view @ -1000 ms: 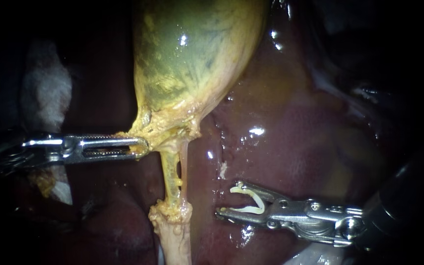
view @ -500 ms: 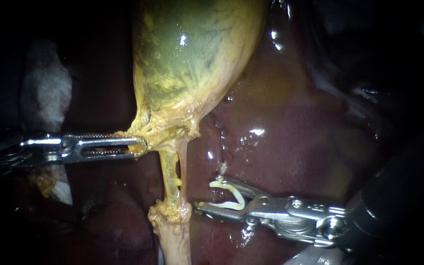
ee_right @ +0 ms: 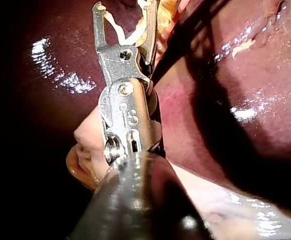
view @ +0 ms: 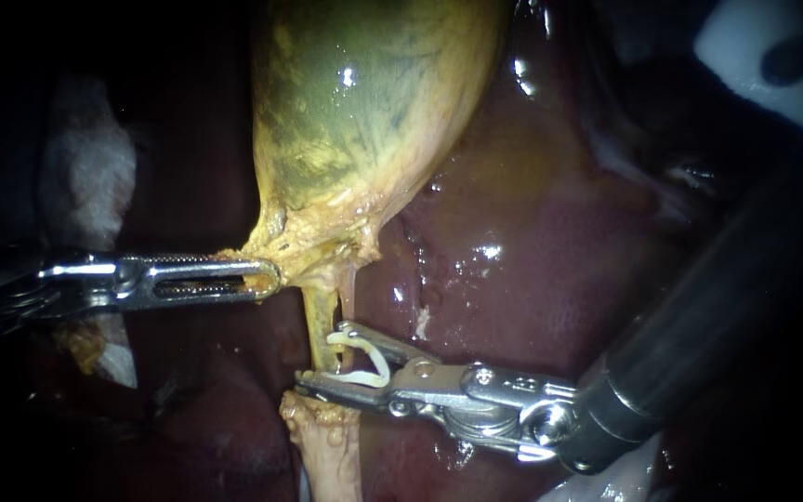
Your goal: Clipping first clip left tube
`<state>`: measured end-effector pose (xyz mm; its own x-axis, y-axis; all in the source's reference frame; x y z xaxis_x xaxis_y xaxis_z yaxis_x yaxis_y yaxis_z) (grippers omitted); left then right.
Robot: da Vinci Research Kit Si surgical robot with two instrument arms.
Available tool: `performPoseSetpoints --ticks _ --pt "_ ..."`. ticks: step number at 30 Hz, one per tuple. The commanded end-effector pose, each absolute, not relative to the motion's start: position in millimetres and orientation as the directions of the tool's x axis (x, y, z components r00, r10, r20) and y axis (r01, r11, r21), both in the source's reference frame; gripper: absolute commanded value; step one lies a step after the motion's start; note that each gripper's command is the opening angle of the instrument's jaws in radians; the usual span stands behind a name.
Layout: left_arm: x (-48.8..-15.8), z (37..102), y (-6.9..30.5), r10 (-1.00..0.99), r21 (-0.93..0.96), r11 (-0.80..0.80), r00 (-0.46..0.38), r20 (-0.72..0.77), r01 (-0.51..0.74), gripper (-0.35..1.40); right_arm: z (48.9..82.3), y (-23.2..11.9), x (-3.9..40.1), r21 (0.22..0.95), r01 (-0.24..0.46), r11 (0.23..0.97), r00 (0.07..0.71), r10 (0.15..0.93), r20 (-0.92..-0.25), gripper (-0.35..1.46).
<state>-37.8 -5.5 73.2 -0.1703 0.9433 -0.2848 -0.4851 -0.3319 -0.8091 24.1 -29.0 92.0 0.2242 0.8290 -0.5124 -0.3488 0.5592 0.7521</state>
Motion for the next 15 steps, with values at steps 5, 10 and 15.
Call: performPoseSetpoints --ticks 5,10,15 --pt "-38.0 73.1 -5.6 0.944 -0.809 -0.331 -0.169 -0.285 -0.486 -0.35 93.7 -29.6 24.9 0.745 -0.351 0.567 0.226 0.823 -0.521 0.54" --pt "-38.1 73.0 -5.7 0.944 -0.809 -0.331 -0.169 -0.284 -0.486 -0.35 95.8 -30.0 24.8 0.738 -0.352 0.575 0.228 0.818 -0.529 0.54" --pt "-38.1 72.8 -5.7 0.944 -0.809 -0.33 -0.168 -0.284 -0.487 -0.35 97.4 -30.0 24.3 0.734 -0.351 0.581 0.229 0.814 -0.534 0.54"
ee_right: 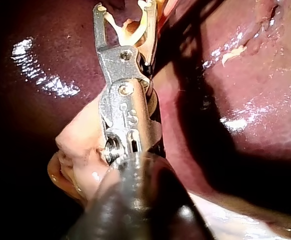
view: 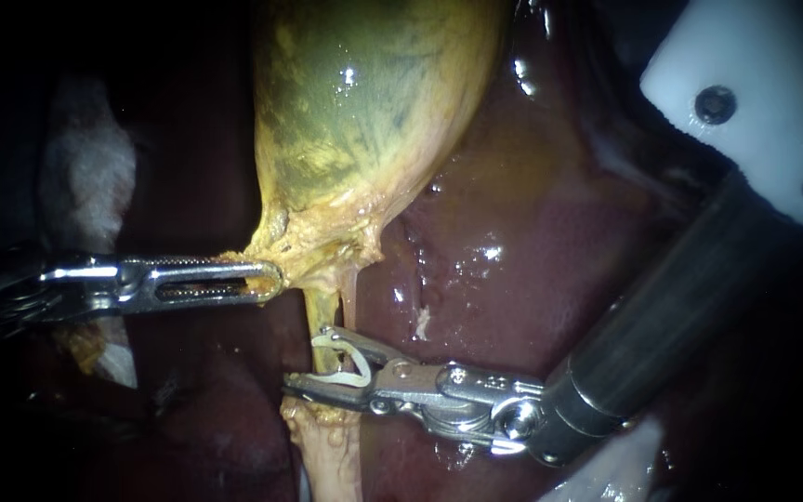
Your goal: Clipping first clip left tube
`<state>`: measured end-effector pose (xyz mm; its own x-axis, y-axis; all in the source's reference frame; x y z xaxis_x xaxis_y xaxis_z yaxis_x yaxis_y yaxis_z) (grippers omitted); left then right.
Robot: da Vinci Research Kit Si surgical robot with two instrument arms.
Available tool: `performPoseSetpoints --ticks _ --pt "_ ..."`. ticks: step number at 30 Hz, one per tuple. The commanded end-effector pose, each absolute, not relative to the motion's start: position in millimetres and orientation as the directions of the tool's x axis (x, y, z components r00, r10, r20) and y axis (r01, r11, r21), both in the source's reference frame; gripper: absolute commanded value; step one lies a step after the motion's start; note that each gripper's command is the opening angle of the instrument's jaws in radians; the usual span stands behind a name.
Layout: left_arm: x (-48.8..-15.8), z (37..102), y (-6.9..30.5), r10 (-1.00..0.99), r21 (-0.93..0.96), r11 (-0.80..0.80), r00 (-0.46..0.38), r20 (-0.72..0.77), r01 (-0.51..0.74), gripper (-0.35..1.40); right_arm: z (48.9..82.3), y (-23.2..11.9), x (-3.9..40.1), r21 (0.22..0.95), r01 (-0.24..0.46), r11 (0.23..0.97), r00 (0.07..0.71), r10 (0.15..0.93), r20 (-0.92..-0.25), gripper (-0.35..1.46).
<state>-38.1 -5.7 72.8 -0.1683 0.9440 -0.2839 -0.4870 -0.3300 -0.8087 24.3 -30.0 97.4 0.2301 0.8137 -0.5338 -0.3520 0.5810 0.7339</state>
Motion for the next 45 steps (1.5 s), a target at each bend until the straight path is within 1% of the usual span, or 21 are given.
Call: performPoseSetpoints --ticks 1,8,17,28,45 --pt "-38.1 72.8 -5.7 0.944 -0.809 -0.33 -0.168 -0.284 -0.487 -0.35 97.7 -30.0 24.2 0.735 -0.348 0.583 0.231 0.813 -0.535 0.54" --pt "-38.2 72.5 -5.8 0.944 -0.809 -0.329 -0.167 -0.283 -0.487 -0.35 98.9 -29.7 23.3 0.728 -0.356 0.586 0.229 0.81 -0.54 0.54" --pt "-38.6 72.3 -5.9 0.945 -0.808 -0.327 -0.166 -0.282 -0.489 -0.35 100.0 -29.4 23.6 0.725 -0.358 0.588 0.228 0.808 -0.543 0.54" --pt "-38.9 71.8 -6.1 0.944 -0.807 -0.33 -0.166 -0.285 -0.49 -0.35 102.2 -30.2 23.7 0.717 -0.358 0.598 0.231 0.801 -0.553 0.54" --pt "-39.5 71.5 -6.2 0.945 -0.805 -0.328 -0.163 -0.285 -0.494 -0.35 104.3 -32.3 25.8 0.717 -0.364 0.594 0.227 0.803 -0.55 0.54"
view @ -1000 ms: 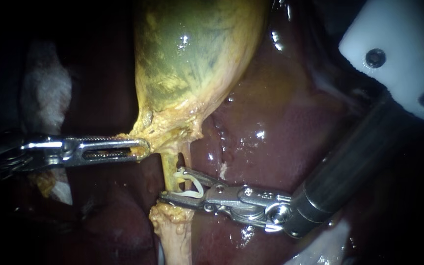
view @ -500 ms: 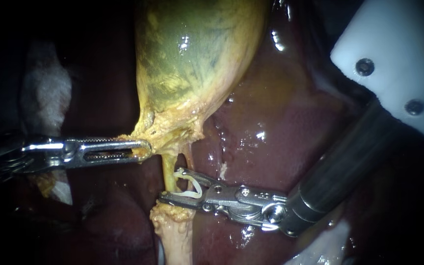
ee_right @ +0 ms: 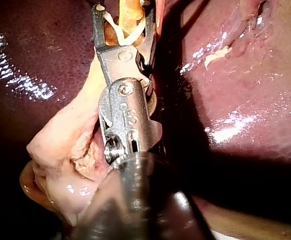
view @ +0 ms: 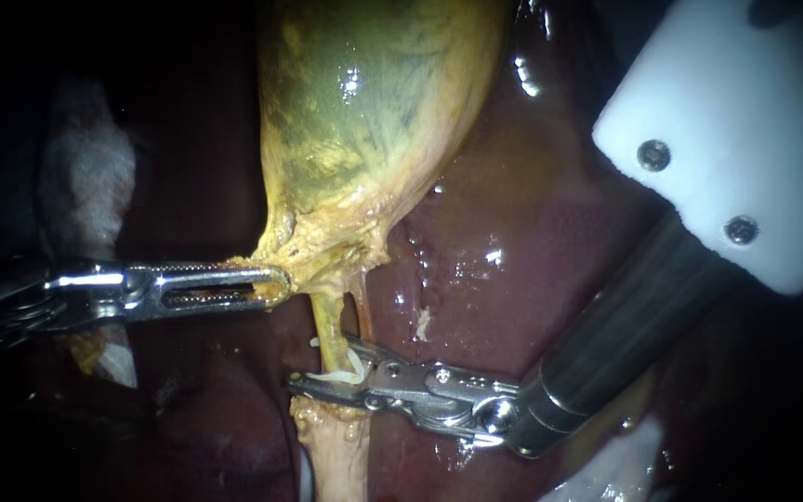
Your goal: Clipping first clip left tube
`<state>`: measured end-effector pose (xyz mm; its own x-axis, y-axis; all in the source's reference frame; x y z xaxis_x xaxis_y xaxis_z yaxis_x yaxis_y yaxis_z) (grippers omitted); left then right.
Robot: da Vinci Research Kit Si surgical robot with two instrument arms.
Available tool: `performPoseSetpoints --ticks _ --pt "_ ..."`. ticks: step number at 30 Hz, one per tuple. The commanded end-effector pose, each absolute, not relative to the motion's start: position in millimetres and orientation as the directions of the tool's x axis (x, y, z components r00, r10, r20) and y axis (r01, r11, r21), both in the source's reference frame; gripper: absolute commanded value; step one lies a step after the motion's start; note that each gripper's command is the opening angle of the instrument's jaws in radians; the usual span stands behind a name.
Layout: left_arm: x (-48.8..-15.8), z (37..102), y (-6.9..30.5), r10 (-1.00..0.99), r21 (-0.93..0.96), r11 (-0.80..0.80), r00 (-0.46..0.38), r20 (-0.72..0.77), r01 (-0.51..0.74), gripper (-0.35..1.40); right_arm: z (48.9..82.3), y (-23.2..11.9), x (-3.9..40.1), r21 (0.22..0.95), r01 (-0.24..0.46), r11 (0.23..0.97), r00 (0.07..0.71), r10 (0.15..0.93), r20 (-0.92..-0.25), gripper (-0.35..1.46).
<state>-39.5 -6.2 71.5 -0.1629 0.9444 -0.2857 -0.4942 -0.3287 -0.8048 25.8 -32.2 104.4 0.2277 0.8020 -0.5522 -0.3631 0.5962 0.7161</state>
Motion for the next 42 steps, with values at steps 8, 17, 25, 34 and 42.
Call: performPoseSetpoints --ticks 8,17,25,34,42 --pt "-39.6 71.5 -6.3 0.945 -0.805 -0.328 -0.163 -0.285 -0.494 -0.35 104.3 -32.4 25.9 0.717 -0.363 0.595 0.228 0.803 -0.551 0.51" --pt "-39.6 71.4 -6.3 0.945 -0.805 -0.328 -0.165 -0.283 -0.495 -0.35 104.2 -32.5 25.1 0.696 -0.402 0.595 0.257 0.803 -0.538 -0.08" --pt "-39.6 71.4 -6.3 0.945 -0.804 -0.328 -0.165 -0.283 -0.495 -0.35 104.3 -32.4 24.3 0.675 -0.433 0.598 0.326 0.802 -0.501 -0.35" --pt "-39.6 71.4 -6.3 0.945 -0.804 -0.328 -0.165 -0.283 -0.495 -0.35 104.3 -32.4 24.3 0.675 -0.433 0.598 0.326 0.802 -0.501 -0.35" --pt "-39.6 71.4 -6.3 0.945 -0.804 -0.328 -0.165 -0.283 -0.495 -0.35 104.3 -32.4 24.3 0.675 -0.432 0.598 0.326 0.802 -0.501 -0.35"
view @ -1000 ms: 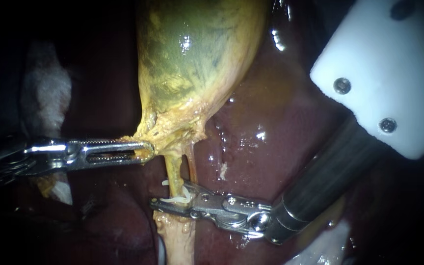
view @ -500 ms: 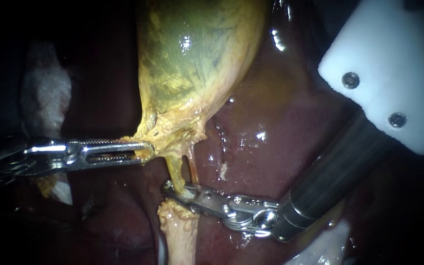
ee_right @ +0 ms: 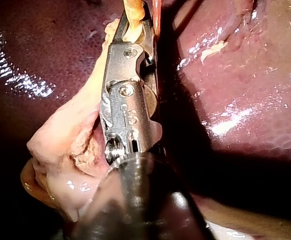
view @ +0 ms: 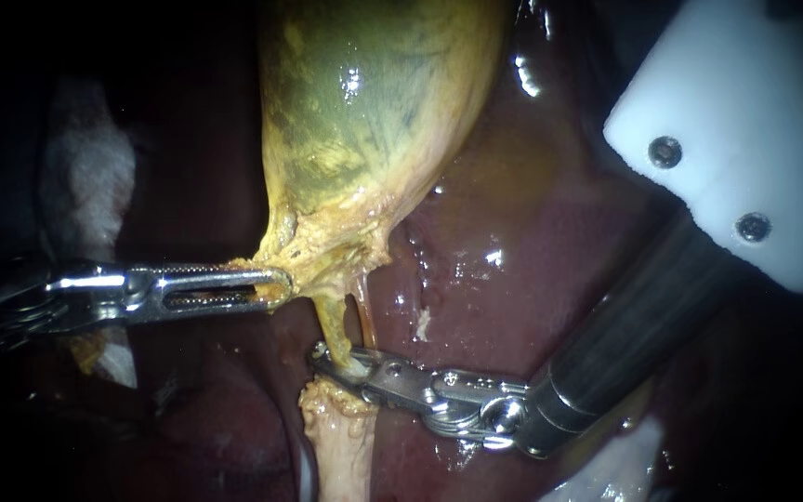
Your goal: Clipping first clip left tube
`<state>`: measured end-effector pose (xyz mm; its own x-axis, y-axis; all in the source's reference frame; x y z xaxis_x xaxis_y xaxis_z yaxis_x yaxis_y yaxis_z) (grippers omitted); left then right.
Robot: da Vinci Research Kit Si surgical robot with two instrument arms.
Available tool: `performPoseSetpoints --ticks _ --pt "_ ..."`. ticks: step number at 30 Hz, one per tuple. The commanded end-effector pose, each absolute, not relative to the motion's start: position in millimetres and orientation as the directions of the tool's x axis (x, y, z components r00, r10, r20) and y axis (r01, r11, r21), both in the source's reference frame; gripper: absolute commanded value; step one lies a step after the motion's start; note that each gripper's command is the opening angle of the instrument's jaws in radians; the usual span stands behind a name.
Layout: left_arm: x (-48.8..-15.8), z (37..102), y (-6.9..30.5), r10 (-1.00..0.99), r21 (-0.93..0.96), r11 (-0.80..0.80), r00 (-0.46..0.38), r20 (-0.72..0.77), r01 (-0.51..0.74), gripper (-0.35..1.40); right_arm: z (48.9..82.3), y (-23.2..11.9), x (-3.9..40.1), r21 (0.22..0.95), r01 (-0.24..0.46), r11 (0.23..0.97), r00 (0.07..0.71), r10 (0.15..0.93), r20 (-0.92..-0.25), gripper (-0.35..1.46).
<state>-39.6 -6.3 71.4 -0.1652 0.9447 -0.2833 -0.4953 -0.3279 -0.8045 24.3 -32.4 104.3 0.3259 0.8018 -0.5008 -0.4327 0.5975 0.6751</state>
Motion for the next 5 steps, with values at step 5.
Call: performPoseSetpoints --ticks 5 --pt "-39.6 71.4 -6.3 0.945 -0.804 -0.328 -0.165 -0.283 -0.495 -0.35 104.3 -32.5 24.3 0.675 -0.432 0.598 0.326 0.802 -0.501 -0.35"
